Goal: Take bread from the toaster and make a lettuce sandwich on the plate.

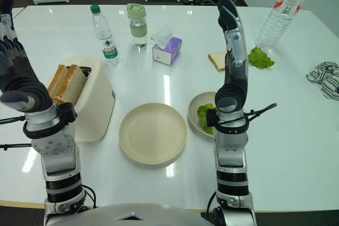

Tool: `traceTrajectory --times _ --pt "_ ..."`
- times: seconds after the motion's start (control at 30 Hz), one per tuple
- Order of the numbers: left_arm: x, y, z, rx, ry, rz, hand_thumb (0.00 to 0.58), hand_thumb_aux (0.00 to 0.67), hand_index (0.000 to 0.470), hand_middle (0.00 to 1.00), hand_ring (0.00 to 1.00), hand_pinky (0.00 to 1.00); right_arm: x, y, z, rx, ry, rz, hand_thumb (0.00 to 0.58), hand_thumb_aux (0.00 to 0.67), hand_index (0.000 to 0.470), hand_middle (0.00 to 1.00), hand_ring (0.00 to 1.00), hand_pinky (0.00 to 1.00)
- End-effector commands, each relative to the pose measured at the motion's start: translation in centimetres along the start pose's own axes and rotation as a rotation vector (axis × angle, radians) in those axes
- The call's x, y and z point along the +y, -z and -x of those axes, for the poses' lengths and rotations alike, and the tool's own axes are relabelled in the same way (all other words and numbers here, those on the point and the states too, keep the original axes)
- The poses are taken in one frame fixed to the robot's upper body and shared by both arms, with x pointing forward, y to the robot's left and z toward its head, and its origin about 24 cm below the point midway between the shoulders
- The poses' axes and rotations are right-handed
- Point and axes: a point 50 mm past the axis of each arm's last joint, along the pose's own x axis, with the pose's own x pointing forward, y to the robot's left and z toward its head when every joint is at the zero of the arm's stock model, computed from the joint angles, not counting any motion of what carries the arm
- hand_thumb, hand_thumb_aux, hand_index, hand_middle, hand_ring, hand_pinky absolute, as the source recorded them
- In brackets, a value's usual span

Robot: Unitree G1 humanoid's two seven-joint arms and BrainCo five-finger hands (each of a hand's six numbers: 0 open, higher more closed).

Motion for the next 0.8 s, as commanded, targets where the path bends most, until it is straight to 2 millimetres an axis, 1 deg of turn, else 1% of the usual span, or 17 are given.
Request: traceTrajectory --times 0.03,0.23,0.3,0.37,0.57,0.6,0.67,0.8 --pt "0.2 0.4 0.3 0.027 0.017 0.002 0.000 0.000 0.000 0.00 0.00 0.00 -0.5 0.3 0.1 0.021 -0.014 0.004 0.000 0.000 0.000 0.00 0.00 0.00" --pt "0.3 0.7 0.1 0.059 0.007 -0.015 0.000 0.000 0.000 0.00 0.00 0.00 -0.3 0.1 0.2 0.014 -0.032 -0.005 0.000 0.000 0.000 0.00 0.00 0.00" --pt "0.2 0.6 0.3 0.072 0.057 0.038 0.000 0.000 0.000 0.00 0.00 0.00 -0.3 0.1 0.3 0.012 -0.035 -0.012 0.000 0.000 0.000 0.00 0.00 0.00" --pt "0.1 0.8 0.5 0.083 0.079 0.048 0.000 0.000 0.000 0.00 0.00 0.00 -0.3 0.1 0.3 0.011 -0.039 -0.017 0.000 0.000 0.000 0.00 0.00 0.00" --pt "0.5 1.3 0.4 0.125 0.077 0.005 0.000 0.000 0.000 0.00 0.00 0.00 -0.2 0.2 0.5 0.012 -0.052 -0.020 0.000 0.000 0.000 0.00 0.00 0.00" --pt "0.7 1.4 0.4 0.126 0.082 -0.033 0.000 0.000 0.000 0.00 0.00 0.00 -0.2 0.2 0.6 0.012 -0.055 -0.019 0.000 0.000 0.000 0.00 0.00 0.00" --pt "2.0 2.0 0.4 0.136 0.120 -0.182 0.000 0.000 0.000 0.00 0.00 0.00 -0.1 0.1 0.7 0.012 -0.063 -0.017 0.000 0.000 0.000 0.00 0.00 0.00" --pt "6.2 4.3 0.8 0.228 0.280 -0.487 0.000 0.000 0.000 0.00 0.00 0.00 -0.2 0.0 1.4 0.020 -0.066 -0.005 0.000 0.000 0.000 0.00 0.00 0.00"
